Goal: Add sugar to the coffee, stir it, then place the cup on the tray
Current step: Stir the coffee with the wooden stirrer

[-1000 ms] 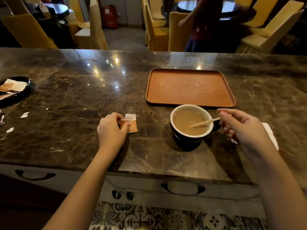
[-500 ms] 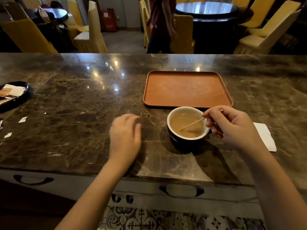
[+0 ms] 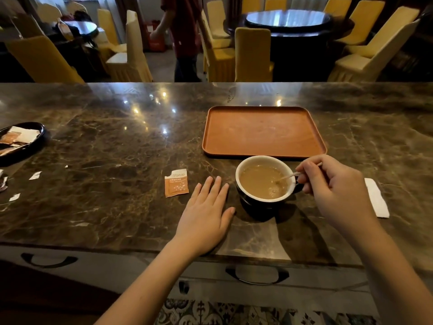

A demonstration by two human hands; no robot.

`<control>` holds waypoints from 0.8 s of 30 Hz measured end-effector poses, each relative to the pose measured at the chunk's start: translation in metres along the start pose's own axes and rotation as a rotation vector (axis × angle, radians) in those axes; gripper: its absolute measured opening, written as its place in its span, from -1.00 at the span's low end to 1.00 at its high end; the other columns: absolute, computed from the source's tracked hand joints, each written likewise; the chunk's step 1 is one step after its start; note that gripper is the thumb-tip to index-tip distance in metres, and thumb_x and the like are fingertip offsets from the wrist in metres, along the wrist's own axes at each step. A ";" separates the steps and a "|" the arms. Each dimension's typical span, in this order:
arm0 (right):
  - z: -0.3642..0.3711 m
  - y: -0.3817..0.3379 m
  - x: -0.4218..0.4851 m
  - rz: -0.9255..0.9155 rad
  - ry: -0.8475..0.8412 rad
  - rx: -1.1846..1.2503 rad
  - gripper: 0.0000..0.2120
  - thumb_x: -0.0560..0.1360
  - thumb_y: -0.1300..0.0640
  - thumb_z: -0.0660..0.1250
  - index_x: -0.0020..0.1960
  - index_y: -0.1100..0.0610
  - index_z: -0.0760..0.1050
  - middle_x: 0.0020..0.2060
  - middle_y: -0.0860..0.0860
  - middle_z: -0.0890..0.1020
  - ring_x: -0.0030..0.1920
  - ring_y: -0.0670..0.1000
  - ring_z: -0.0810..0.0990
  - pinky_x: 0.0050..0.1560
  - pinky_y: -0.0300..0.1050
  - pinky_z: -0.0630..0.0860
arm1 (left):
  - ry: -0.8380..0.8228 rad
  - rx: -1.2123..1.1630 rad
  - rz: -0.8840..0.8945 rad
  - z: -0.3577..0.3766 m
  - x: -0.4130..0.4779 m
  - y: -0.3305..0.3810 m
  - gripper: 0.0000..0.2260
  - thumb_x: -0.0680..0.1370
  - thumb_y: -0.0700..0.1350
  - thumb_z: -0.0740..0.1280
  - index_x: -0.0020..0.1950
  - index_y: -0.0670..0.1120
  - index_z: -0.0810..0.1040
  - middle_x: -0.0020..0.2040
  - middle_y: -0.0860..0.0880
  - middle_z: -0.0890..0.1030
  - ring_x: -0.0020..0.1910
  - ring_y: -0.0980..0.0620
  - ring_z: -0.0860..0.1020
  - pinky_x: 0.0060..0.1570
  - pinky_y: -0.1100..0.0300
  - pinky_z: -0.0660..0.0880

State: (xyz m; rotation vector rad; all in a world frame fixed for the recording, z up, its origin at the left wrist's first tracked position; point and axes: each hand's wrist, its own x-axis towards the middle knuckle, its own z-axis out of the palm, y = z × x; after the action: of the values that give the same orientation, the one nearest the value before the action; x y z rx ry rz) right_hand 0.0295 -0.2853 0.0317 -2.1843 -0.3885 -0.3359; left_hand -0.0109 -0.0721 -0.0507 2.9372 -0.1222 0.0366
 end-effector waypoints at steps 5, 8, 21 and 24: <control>0.014 -0.002 -0.010 0.014 -0.093 0.173 -0.81 0.52 0.08 0.17 -0.09 0.08 0.55 -0.31 -0.03 0.62 -0.26 -0.10 0.57 -0.35 -0.36 0.49 | -0.022 0.010 -0.016 0.000 0.001 0.001 -0.48 0.58 0.14 -0.11 0.48 -0.03 -0.14 0.53 -0.03 -0.14 0.49 0.06 -0.22 0.43 0.12 -0.28; 0.005 -0.005 -0.013 0.045 -0.148 0.243 -0.81 0.51 0.08 0.17 -0.14 0.05 0.55 -0.40 -0.02 0.60 -0.32 -0.07 0.57 -0.38 -0.36 0.48 | -0.023 0.014 -0.018 0.000 0.001 0.001 -0.47 0.58 0.14 -0.10 0.48 -0.03 -0.14 0.53 -0.03 -0.14 0.49 0.05 -0.22 0.42 0.12 -0.28; -0.001 0.004 0.004 0.027 -0.002 0.037 -0.82 0.55 0.15 0.16 -0.11 0.12 0.53 -0.31 -0.01 0.61 -0.31 -0.07 0.58 -0.34 -0.25 0.50 | -0.018 0.027 -0.014 0.000 0.001 0.000 -0.46 0.56 0.18 -0.14 0.47 -0.02 -0.16 0.53 -0.02 -0.17 0.48 0.06 -0.23 0.42 0.11 -0.29; 0.008 0.002 0.003 0.076 -0.024 0.137 -0.81 0.55 0.14 0.16 -0.09 0.11 0.54 -0.30 -0.01 0.62 -0.30 -0.07 0.58 -0.35 -0.32 0.52 | -0.011 0.022 -0.011 0.000 0.001 0.000 -0.44 0.55 0.20 -0.14 0.47 -0.01 -0.17 0.53 -0.02 -0.16 0.48 0.06 -0.23 0.42 0.12 -0.30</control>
State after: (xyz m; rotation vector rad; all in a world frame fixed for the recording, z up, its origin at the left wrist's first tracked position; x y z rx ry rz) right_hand 0.0341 -0.2791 0.0268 -2.0641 -0.3319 -0.2341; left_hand -0.0103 -0.0719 -0.0511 2.9606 -0.1079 0.0200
